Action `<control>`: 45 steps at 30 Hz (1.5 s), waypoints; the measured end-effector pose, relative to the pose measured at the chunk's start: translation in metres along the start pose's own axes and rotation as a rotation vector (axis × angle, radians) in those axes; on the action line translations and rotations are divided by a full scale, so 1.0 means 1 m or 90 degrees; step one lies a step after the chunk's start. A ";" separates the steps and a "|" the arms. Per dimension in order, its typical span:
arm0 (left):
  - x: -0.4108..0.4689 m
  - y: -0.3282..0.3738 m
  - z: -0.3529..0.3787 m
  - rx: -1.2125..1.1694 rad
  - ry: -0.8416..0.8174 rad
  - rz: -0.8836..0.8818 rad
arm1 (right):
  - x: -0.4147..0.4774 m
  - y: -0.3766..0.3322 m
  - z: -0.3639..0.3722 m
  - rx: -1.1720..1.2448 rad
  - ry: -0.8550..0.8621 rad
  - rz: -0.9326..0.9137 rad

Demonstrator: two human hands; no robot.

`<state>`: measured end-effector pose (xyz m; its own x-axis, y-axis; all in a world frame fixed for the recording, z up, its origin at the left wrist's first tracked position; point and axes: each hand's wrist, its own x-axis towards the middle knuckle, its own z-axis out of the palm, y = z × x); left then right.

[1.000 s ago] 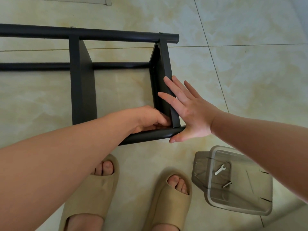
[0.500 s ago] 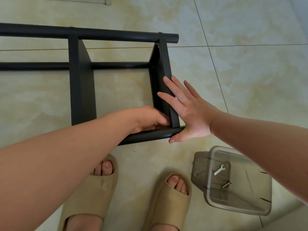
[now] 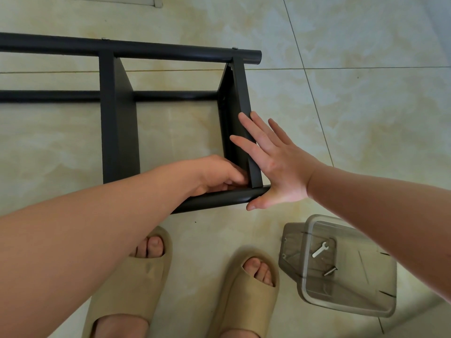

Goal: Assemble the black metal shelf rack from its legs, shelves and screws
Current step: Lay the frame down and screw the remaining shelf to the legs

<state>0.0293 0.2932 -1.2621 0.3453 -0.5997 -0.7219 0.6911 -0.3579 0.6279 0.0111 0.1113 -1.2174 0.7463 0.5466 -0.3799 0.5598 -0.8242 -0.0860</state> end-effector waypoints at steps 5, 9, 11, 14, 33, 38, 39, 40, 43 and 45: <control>-0.003 0.004 0.001 0.005 -0.021 -0.022 | 0.000 0.000 0.000 -0.003 0.002 0.001; -0.003 0.005 0.005 0.050 0.020 -0.007 | 0.000 0.000 0.001 0.001 0.005 0.001; -0.002 0.003 0.004 0.047 0.016 -0.004 | 0.000 0.000 0.001 0.000 0.006 0.001; 0.001 0.001 0.000 0.018 0.010 -0.020 | 0.000 0.000 0.001 -0.001 0.006 0.002; -0.002 0.002 0.001 0.024 -0.027 -0.007 | -0.001 -0.001 -0.002 0.001 -0.012 0.012; -0.003 0.003 0.001 -0.011 -0.027 0.005 | 0.000 -0.001 -0.001 0.007 -0.003 0.009; -0.003 0.003 0.002 -0.025 -0.032 0.012 | 0.000 -0.001 -0.001 0.008 -0.001 0.008; -0.004 0.003 0.002 -0.034 -0.040 0.020 | 0.000 -0.001 -0.001 0.010 0.001 0.008; -0.002 0.003 0.003 -0.011 -0.040 0.031 | 0.000 0.000 -0.001 0.010 0.003 0.007; -0.001 0.003 0.004 0.022 -0.011 0.028 | 0.000 0.000 0.000 0.011 0.002 0.008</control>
<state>0.0285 0.2905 -1.2583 0.3637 -0.6277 -0.6883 0.6526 -0.3556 0.6691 0.0108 0.1114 -1.2172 0.7544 0.5366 -0.3780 0.5443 -0.8333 -0.0966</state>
